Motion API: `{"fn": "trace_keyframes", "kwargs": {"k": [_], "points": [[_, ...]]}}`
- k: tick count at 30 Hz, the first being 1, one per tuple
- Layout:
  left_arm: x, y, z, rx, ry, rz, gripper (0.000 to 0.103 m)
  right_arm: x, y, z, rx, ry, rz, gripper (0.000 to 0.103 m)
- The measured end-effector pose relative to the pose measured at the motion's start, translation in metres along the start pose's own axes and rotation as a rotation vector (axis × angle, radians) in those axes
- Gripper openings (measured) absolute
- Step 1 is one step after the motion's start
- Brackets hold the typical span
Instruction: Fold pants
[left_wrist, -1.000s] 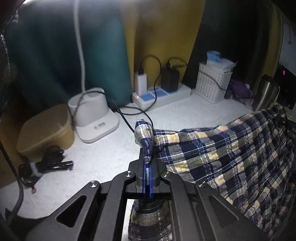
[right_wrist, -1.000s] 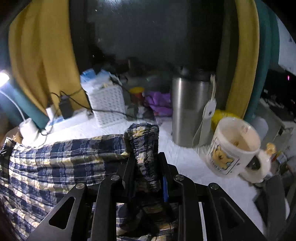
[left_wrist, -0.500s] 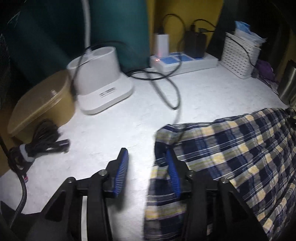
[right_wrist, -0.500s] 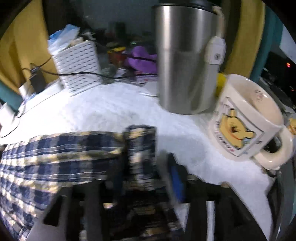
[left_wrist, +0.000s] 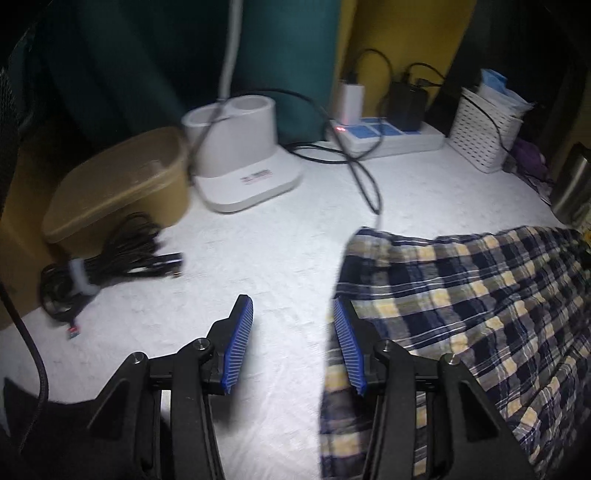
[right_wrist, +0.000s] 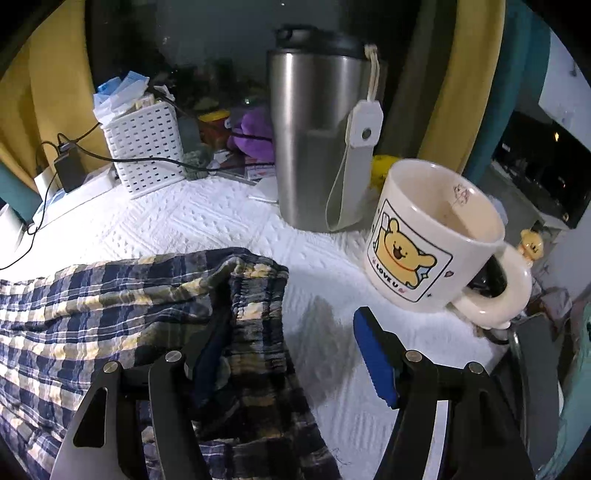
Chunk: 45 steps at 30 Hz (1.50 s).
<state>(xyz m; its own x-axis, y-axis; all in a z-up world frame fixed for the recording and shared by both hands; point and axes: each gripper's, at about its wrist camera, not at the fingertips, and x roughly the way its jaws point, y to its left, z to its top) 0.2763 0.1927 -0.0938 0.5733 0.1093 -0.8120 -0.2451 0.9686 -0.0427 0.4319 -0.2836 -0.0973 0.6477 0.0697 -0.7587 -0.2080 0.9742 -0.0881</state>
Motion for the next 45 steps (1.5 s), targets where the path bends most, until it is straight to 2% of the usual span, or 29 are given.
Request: {"fn": "trace_keyframes", "kwargs": {"k": [3, 5, 9, 12, 13, 15, 17, 20, 22, 27, 32, 37, 45], "points": [[0.022, -0.010, 0.008, -0.002, 0.027, -0.028, 0.046, 0.004, 0.002, -0.002, 0.001, 0.002, 0.011, 0.069], [0.022, -0.017, 0.010, -0.018, 0.012, -0.067, 0.045, 0.006, 0.000, -0.004, 0.004, 0.006, 0.019, 0.069], [-0.008, -0.068, 0.007, 0.110, -0.035, -0.196, 0.044, 0.008, -0.002, -0.008, 0.015, 0.008, 0.029, 0.069], [-0.023, -0.096, 0.002, 0.146, 0.003, -0.356, 0.044, 0.010, -0.005, -0.008, 0.028, 0.011, 0.042, 0.069], [-0.027, -0.100, -0.001, 0.158, 0.005, -0.361, 0.044, 0.009, -0.005, -0.008, 0.030, 0.007, 0.044, 0.069], [-0.032, -0.102, -0.002, 0.171, -0.005, -0.341, 0.044, 0.010, -0.005, -0.008, 0.029, 0.008, 0.051, 0.069], [-0.035, -0.094, -0.001, 0.148, -0.014, -0.284, 0.044, 0.011, -0.006, -0.008, 0.033, 0.012, 0.065, 0.070], [-0.047, -0.069, 0.001, 0.092, -0.047, -0.234, 0.044, 0.011, -0.008, -0.008, 0.041, 0.012, 0.079, 0.069], [-0.047, -0.053, 0.003, 0.074, -0.067, -0.169, 0.044, 0.011, -0.009, -0.009, 0.044, 0.012, 0.084, 0.070], [-0.019, -0.026, 0.002, 0.050, -0.022, -0.033, 0.044, 0.012, -0.009, -0.010, 0.044, 0.010, 0.086, 0.069], [-0.028, -0.019, -0.008, 0.020, -0.038, -0.048, 0.044, -0.005, -0.009, -0.012, 0.037, -0.024, 0.081, 0.069], [-0.051, -0.022, -0.027, 0.013, -0.060, -0.068, 0.044, -0.041, -0.012, -0.019, 0.036, -0.063, 0.087, 0.070], [-0.090, -0.022, -0.071, 0.000, -0.098, -0.091, 0.044, -0.106, -0.025, -0.058, 0.012, -0.110, 0.058, 0.070]]}}
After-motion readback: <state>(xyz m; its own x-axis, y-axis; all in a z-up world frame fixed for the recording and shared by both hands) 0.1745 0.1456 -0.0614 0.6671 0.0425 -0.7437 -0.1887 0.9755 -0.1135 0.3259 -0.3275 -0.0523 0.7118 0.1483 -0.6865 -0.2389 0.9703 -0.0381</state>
